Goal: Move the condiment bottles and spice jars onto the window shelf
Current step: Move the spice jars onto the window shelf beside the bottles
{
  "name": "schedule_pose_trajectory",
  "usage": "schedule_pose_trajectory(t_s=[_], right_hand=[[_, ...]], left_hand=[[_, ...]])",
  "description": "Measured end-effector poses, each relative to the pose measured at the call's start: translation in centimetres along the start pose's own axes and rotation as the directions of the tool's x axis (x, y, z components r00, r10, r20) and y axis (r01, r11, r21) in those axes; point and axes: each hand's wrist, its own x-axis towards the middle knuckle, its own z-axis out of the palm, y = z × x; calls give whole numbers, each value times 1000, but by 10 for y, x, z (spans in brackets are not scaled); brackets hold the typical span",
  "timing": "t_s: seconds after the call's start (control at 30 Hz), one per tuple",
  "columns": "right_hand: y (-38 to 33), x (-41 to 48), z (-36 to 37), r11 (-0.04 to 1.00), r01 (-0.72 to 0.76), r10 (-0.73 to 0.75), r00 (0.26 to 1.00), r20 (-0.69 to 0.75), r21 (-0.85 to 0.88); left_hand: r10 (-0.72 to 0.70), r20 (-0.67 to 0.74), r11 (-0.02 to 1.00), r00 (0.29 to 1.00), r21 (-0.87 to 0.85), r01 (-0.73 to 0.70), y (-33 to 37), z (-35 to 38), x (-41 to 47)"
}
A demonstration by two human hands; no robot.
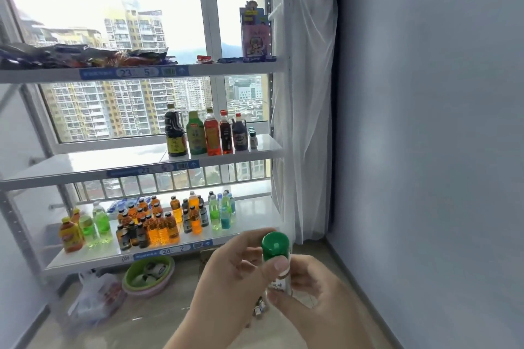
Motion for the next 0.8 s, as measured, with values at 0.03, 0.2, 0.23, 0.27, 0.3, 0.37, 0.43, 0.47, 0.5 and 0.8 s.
schedule_pose_trajectory(t_s=[0.03, 0.2, 0.23, 0.27, 0.3, 0.37, 0.43, 0.47, 0.5, 0.8], right_hand=[[2, 11, -3, 1000, 0, 0, 1000, 13, 1], [16, 60, -20, 1000, 5, -6, 998, 56, 15], [19, 69, -22, 1000, 1, -2, 998, 57, 14], [23, 78, -22, 1000, 1, -2, 998, 60, 13], [26, 86, -23, 1000, 1, -2, 998, 65, 11], [31, 101, -22, 1000, 3, -4, 997, 83, 13], [35, 119, -19, 1000, -5, 4, 995, 103, 13], [36, 127, -18, 1000, -9, 7, 995, 103, 18], [38, 137, -16, 1000, -12, 9, 995, 96, 27], [50, 240, 13, 998, -26, 23, 999, 48, 60]], left_hand=[[-3, -10, 1000, 1000, -14, 3, 0, 3, 10], [-6, -39, 999, 999, -45, 4, -9, 20, 55], [-10, -47, 999, 999, -51, 7, -12, 23, 63], [-14, -54, 999, 998, -53, 11, -16, 24, 71], [-21, -58, 999, 998, -48, 18, -19, 26, 79], [-36, -65, 998, 997, -44, 34, -25, 28, 93], [-45, -75, 998, 996, -39, 42, -31, 27, 109], [-47, -79, 999, 996, -32, 44, -33, 26, 118], [-46, -81, 999, 996, -22, 44, -36, 24, 127], [7, -73, 999, 997, 46, -4, -71, 0, 232]])
